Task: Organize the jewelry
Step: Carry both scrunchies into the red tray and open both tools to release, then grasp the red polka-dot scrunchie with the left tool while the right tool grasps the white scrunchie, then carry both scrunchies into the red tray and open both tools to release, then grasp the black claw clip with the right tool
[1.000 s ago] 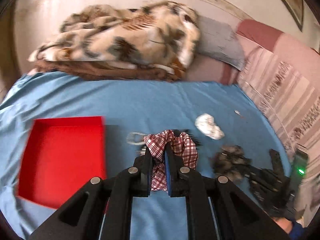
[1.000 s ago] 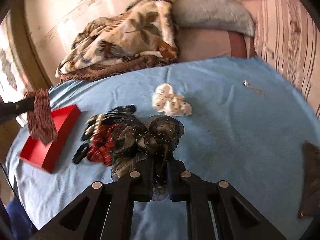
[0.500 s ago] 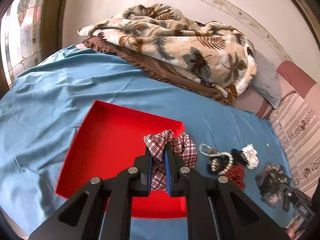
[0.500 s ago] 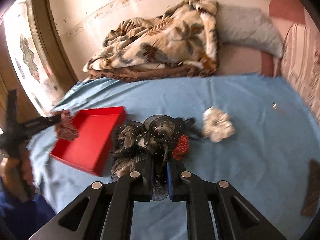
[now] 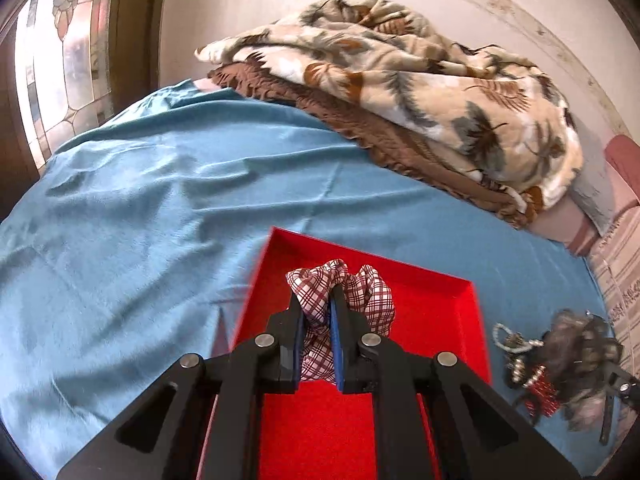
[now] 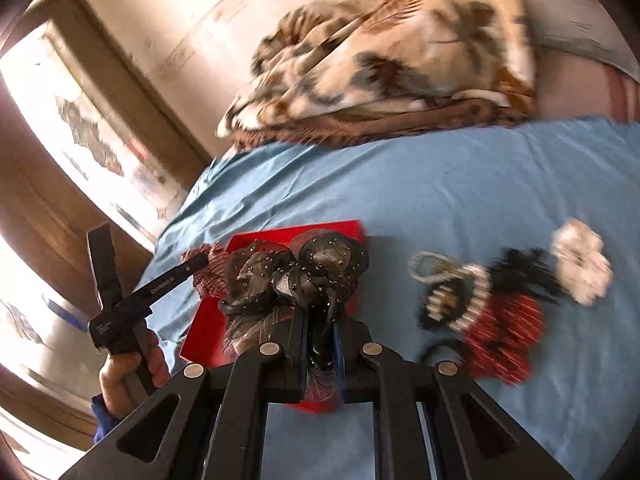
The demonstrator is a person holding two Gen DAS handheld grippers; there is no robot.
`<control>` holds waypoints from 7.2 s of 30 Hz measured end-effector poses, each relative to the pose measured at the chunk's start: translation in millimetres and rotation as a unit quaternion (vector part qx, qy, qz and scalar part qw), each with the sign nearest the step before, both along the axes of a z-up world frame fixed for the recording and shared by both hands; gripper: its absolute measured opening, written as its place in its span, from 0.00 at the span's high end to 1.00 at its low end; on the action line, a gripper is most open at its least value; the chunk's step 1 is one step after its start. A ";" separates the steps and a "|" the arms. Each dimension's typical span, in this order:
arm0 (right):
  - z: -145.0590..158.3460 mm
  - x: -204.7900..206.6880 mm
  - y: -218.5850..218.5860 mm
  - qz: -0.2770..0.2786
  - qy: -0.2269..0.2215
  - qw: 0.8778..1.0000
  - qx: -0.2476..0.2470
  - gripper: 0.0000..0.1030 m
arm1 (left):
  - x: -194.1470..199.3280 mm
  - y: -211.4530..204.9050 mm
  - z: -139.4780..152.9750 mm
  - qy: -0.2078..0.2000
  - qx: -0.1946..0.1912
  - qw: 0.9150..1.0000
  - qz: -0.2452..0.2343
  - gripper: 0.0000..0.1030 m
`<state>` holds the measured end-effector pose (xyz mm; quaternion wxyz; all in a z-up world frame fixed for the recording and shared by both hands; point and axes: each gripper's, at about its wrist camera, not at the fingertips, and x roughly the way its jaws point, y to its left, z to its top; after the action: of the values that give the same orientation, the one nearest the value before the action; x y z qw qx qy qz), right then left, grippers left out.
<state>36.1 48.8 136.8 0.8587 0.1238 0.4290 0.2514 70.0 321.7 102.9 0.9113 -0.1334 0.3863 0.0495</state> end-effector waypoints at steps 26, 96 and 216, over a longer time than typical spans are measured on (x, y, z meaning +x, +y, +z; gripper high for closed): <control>-52.0 62.8 71.6 -0.029 -0.011 0.987 -0.155 0.48 | 23.7 20.3 -18.4 -0.020 -0.020 0.999 0.019 0.37; -65.9 -40.3 -253.6 -0.176 0.015 0.983 -0.047 0.94 | -118.5 -283.8 9.9 0.022 -0.003 0.969 -0.246 0.94; -118.5 73.1 -135.4 -0.002 0.011 0.983 -0.185 0.79 | -131.5 -142.0 -45.0 -0.018 0.182 0.983 -0.020 0.40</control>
<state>109.2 -86.6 18.3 0.8624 -0.0331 0.4776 0.1644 -61.4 179.7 57.9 0.9282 0.0412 0.3565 0.0984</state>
